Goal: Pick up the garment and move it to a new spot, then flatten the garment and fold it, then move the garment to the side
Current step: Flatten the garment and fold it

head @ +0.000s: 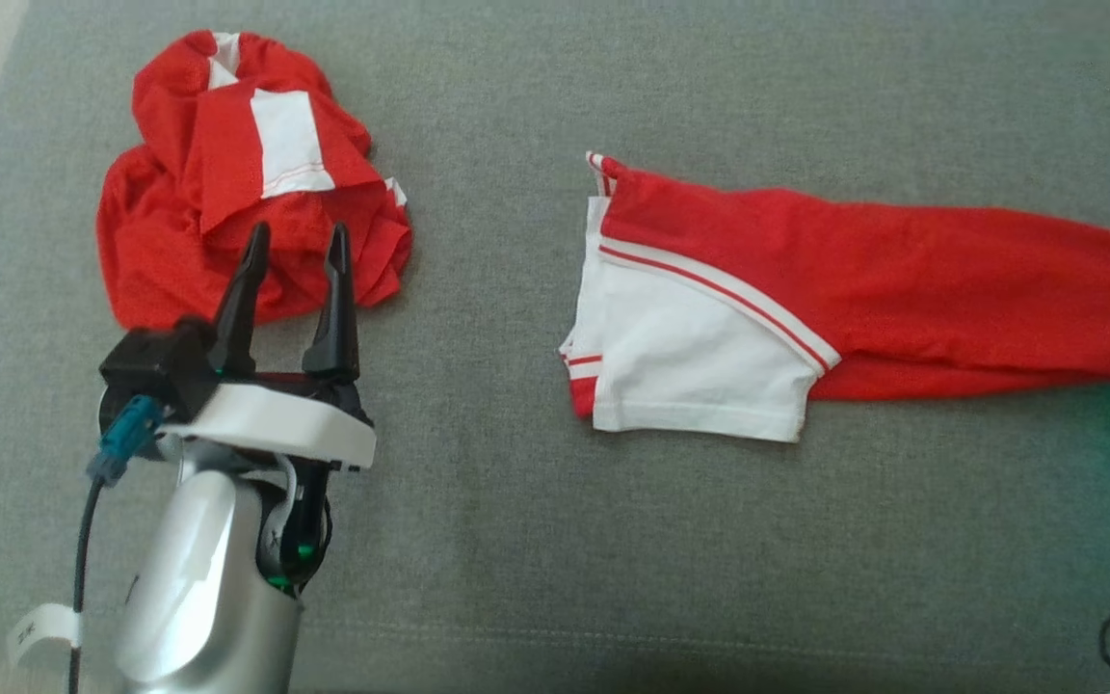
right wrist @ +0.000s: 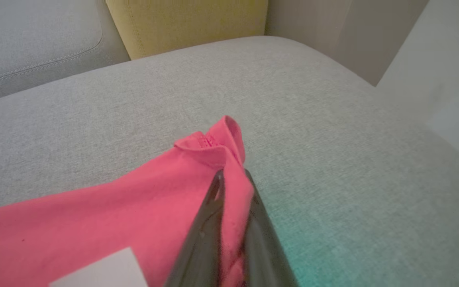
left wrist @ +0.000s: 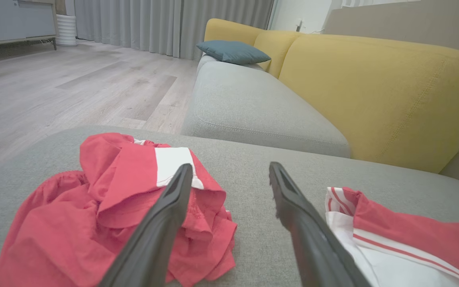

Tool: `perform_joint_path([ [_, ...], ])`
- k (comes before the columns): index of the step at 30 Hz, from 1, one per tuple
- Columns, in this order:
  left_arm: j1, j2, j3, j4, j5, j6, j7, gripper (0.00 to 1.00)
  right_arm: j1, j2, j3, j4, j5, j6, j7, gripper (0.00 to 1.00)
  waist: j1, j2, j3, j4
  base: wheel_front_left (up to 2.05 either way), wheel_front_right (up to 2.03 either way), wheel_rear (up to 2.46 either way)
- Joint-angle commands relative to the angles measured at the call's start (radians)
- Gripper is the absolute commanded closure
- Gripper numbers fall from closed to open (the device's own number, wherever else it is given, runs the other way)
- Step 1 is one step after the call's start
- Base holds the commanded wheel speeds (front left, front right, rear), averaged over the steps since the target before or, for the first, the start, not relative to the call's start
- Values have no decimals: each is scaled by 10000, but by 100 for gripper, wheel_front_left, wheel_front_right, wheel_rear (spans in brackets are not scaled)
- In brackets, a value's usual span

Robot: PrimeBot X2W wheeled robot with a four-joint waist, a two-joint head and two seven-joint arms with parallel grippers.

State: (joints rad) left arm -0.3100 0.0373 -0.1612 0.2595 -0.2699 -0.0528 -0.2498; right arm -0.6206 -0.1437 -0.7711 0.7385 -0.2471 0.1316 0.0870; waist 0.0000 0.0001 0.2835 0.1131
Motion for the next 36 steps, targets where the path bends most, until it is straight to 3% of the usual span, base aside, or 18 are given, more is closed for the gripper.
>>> perform_joint_path([
  [1,-37,131,333,-279,-20,5,-120,0,-189,175,-52,-441,-317,-9,-158,100,0,-1,-176,-35,0,0,0],
  [7,203,130,298,-227,-56,23,-120,0,-475,631,443,-282,-137,-9,-479,100,0,-1,-638,-111,0,0,0],
  [12,506,130,255,-160,-58,52,-120,0,-572,851,1768,-161,742,-9,-754,100,0,-1,-1234,-172,0,0,0],
  [16,814,130,242,-117,-88,63,-120,0,-448,922,3112,-299,1658,-9,-752,100,0,-1,-1716,-174,0,0,0],
  [28,1428,130,143,-42,-144,97,-120,0,1032,933,8788,-1491,6029,-9,-350,100,0,-1,-2601,336,0,0,0],
  [36,1475,130,-126,-43,-298,153,-120,0,1563,934,10415,-1464,6910,-9,-660,100,0,-1,-2394,1047,0,0,0],
])
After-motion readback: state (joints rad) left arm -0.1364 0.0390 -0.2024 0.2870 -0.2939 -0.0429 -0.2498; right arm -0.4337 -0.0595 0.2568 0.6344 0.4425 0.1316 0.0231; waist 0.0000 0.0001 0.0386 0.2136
